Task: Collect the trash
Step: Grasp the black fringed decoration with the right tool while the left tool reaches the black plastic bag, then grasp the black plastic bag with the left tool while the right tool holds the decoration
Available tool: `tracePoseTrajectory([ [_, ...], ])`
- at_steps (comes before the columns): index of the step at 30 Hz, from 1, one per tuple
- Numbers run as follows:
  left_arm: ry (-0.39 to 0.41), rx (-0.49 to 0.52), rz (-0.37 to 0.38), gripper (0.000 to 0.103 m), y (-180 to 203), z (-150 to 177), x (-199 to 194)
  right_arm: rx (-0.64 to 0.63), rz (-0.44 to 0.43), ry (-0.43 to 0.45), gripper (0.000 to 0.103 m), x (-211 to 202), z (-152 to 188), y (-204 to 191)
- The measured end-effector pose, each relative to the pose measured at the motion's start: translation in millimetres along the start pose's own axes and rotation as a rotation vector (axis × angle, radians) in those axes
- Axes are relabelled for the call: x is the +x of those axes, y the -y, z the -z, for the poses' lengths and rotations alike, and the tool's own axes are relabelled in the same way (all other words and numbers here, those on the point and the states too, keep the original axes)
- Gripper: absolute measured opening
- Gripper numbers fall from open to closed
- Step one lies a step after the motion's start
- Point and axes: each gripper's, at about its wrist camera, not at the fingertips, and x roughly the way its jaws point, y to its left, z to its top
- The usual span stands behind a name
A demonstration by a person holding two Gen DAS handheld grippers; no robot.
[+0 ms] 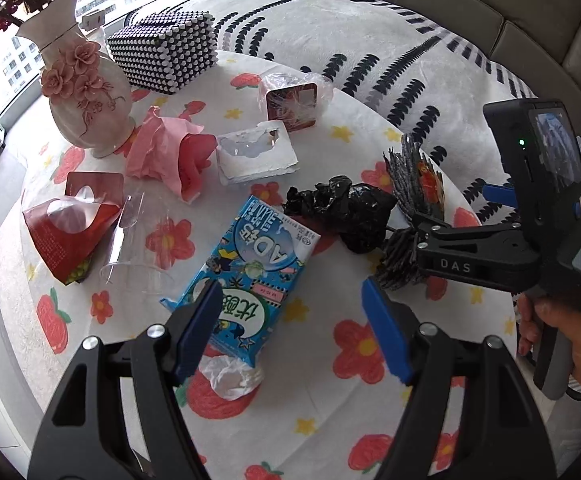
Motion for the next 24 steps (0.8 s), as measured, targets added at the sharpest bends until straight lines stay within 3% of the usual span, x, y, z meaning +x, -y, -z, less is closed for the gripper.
tracePoseTrajectory([
  [3,0.000,0.013,0.010,0.072,7.0,-6.8,7.6,0.002,0.003,-0.028,0.066,6.7,2.4,3.9],
  [5,-0.001,0.023,0.015,0.072,12.6,-10.1,12.7,0.006,-0.015,-0.035,0.055,7.5,5.0,6.3],
  [6,-0.001,0.029,0.018,0.072,15.0,-12.1,15.4,0.004,-0.025,-0.036,0.043,7.0,6.1,6.4],
  [10,0.003,0.048,0.028,0.072,25.0,-21.4,25.0,0.010,-0.066,-0.029,0.021,2.0,7.3,8.5],
  [24,-0.003,0.116,0.047,0.072,61.2,-51.2,71.8,0.043,-0.115,-0.013,0.015,-5.6,1.5,38.0],
])
